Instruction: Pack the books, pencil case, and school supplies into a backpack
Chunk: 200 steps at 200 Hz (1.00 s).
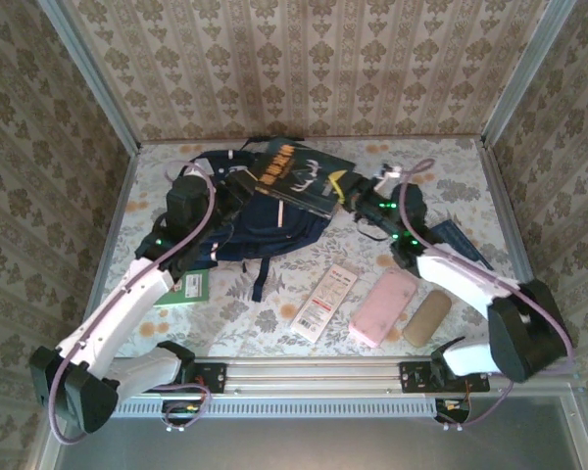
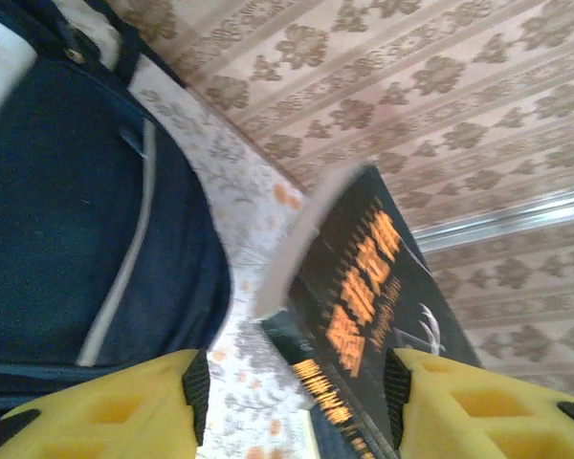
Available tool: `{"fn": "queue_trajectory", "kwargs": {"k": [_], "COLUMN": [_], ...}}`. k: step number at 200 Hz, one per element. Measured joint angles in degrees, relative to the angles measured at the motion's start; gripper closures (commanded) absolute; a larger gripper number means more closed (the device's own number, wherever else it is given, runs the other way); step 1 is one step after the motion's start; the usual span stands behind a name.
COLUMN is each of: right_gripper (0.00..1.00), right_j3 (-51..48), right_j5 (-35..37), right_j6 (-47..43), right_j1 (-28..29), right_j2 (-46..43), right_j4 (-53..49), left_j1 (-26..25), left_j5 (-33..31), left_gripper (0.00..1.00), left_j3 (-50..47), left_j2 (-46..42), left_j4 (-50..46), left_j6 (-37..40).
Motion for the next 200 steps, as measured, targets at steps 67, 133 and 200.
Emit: {"fn": "queue_trajectory", "kwargs": {"k": [67, 133, 200], "right_gripper": [1.00, 1.00, 1.00], "right_j3": [-4.2, -4.8, -6.2], "right_j5": [0.2, -2.7, -5.2], "right_j6": [-13.2, -21.4, -22.6], "right_j1": [-12.9, -17.8, -19.0], "right_j2": [-10.8, -14.8, -14.4], "right_j4": [-24.5, -33.2, -33.6], "left_j1": [4.8, 5.8, 5.9], "left_j5": [11.0, 22.8, 22.8], "left_gripper": [0.47, 0.47, 0.49], "left_j3": [19.4, 32.8, 33.1], "left_j2": [28.1, 47.7, 50.7], "left_j4": [-8.9, -15.9, -17.2], "left_j6": [21.8, 31.1, 32.1]}}
